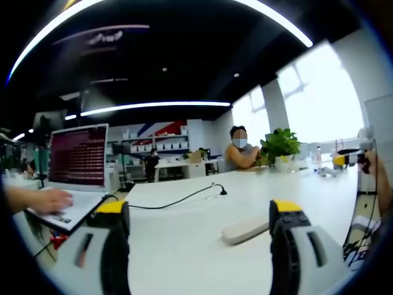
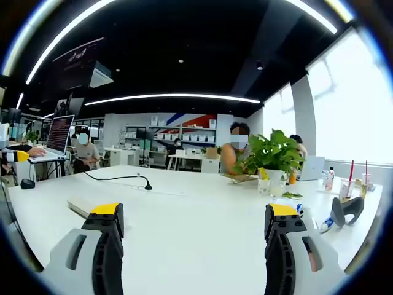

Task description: Arrange the utensils inside the cutlery case until each visible utensil rests in its matching compartment.

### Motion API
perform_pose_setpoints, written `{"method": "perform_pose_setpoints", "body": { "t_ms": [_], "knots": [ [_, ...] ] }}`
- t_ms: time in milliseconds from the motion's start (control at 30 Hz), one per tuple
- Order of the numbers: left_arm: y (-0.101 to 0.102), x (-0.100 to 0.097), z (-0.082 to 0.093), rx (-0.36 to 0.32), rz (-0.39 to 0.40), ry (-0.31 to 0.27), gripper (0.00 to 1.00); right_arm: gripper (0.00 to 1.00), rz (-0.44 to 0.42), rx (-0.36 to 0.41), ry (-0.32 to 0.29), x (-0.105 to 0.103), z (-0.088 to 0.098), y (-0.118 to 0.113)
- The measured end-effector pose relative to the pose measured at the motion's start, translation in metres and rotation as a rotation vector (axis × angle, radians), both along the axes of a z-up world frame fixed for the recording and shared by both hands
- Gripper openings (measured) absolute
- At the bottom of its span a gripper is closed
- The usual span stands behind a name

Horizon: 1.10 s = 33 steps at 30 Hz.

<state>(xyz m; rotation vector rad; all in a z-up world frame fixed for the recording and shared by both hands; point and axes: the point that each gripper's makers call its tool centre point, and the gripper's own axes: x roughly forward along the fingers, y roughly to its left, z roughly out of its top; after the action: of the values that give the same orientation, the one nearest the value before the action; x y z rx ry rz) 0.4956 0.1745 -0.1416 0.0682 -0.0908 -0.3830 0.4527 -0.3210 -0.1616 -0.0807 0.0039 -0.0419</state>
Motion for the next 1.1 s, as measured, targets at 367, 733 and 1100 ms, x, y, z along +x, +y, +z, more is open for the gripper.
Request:
{"method": "perform_pose_setpoints", "body": {
  "t_ms": [367, 733, 1100],
  "knots": [
    [-0.0003, -0.0007, -0.0044, 0.001, 0.0, 0.009, 1.0, 0.99, 0.003, 0.004, 0.003, 0.0001, -0.0016, 0.0014],
    [0.0002, -0.0024, -0.0056, 0.005, -0.006, 0.009, 1.0, 0.99, 0.013, 0.001, 0.007, 0.0005, -0.002, 0.006],
    [-0.0006, -0.0001, -0.0071, 0.019, -0.002, 0.01, 1.0, 0.99, -0.001, -0.001, 0.016, 0.0002, -0.0048, 0.0015]
  ]
}}
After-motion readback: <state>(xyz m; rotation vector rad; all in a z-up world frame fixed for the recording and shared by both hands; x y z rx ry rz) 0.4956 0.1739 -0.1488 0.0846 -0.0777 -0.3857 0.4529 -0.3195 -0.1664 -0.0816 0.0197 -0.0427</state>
